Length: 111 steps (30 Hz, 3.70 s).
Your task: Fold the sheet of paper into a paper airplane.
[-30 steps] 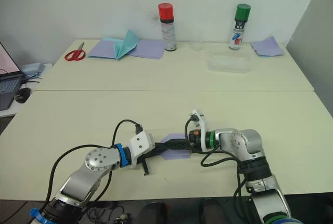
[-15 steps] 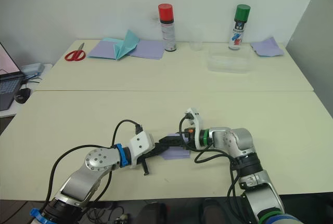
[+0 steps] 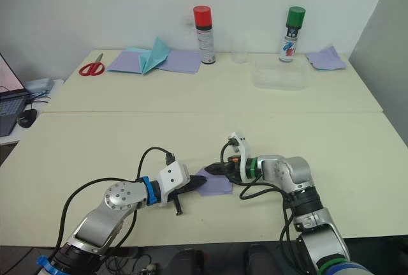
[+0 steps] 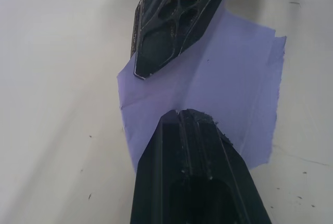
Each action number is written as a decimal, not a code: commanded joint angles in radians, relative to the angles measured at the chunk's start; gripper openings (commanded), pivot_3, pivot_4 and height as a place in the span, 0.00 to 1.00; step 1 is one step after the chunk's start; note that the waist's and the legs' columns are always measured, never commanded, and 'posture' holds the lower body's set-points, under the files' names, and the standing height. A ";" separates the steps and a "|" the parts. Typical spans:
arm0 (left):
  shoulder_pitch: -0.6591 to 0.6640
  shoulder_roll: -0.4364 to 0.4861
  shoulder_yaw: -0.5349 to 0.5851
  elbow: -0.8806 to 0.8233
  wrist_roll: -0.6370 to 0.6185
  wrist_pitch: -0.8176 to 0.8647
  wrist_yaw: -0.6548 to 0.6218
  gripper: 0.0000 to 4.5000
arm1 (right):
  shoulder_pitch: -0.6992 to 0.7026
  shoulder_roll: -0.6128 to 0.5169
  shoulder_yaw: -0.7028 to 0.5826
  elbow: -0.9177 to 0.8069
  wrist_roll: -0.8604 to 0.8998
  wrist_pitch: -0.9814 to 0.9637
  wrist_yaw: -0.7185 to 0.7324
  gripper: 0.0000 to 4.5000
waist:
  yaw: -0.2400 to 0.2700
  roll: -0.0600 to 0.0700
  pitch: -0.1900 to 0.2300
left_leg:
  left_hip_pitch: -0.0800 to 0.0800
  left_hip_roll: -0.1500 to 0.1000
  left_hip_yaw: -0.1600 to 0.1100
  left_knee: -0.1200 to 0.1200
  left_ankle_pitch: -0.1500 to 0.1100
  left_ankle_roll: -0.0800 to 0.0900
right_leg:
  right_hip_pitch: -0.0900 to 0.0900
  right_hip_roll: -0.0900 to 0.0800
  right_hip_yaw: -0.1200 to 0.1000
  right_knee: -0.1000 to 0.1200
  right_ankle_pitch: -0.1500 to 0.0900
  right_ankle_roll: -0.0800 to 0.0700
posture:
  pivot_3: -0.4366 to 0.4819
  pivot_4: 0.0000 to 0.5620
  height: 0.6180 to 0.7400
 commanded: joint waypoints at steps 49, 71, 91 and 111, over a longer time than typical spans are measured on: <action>0.062 0.204 0.197 0.024 -0.241 0.311 -0.165 0.00 | 0.162 -0.145 0.336 -0.116 -0.427 -0.632 0.201 0.00 | 0.000 -0.003 -0.003 | 0.001 0.000 0.000 -0.002 0.000 0.000 | -0.001 0.002 -0.001 0.001 -0.003 -0.004 | 0.48 0.27 1.00; -0.063 0.011 0.141 -0.060 -0.276 0.321 -0.075 0.00 | 0.168 -0.138 0.327 -0.115 -0.446 -0.624 0.197 0.00 | 0.000 -0.007 -0.002 | 0.000 -0.001 0.000 -0.002 0.000 0.000 | -0.002 0.004 -0.001 0.003 -0.003 -0.005 | 0.48 0.27 1.00; -0.003 -0.006 -0.018 0.093 -0.037 0.125 -0.037 0.00 | 0.187 -0.233 0.326 -0.261 -0.388 -0.533 0.304 0.52 | 0.002 -0.008 -0.006 | 0.003 -0.001 0.000 0.000 0.000 0.000 | -0.001 0.002 0.000 0.011 -0.004 -0.007 | 0.48 0.27 1.00; -0.009 -0.010 -0.037 0.157 0.063 0.001 -0.034 0.00 | 0.120 -0.081 0.247 -0.172 -0.391 -0.431 0.042 0.01 | 0.003 -0.007 -0.008 | 0.003 -0.001 0.000 0.001 0.000 0.000 | -0.002 0.002 0.000 0.015 -0.006 -0.010 | 0.48 0.27 1.00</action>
